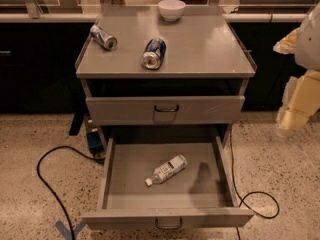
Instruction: Pick blue plastic bottle from middle drawer and place on counter
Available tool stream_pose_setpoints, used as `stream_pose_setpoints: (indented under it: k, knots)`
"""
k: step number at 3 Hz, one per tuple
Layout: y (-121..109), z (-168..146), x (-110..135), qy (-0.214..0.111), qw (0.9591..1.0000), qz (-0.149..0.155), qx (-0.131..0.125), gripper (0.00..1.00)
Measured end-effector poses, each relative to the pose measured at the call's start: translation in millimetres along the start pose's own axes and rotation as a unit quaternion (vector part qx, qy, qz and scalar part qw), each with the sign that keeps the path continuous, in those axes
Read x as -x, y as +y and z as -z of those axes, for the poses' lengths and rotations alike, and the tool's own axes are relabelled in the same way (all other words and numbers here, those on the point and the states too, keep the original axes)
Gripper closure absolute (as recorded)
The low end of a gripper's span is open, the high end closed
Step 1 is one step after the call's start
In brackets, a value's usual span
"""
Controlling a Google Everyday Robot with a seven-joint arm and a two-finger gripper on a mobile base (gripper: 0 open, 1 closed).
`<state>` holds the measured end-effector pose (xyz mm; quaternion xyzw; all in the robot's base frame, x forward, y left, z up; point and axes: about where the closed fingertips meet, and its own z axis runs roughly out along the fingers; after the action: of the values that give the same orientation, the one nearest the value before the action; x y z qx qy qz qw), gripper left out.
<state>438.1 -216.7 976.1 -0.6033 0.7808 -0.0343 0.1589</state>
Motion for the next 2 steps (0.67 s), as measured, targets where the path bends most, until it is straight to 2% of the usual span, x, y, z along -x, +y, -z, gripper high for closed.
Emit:
stream_pose_setpoints:
  k: [1, 2]
  knots:
    - [0, 0, 0, 0.000, 1.0000, 0.000, 0.000, 0.00]
    - [-4, -17, -2, -0.017, 0.9998, 0.007, 0.003, 0.00]
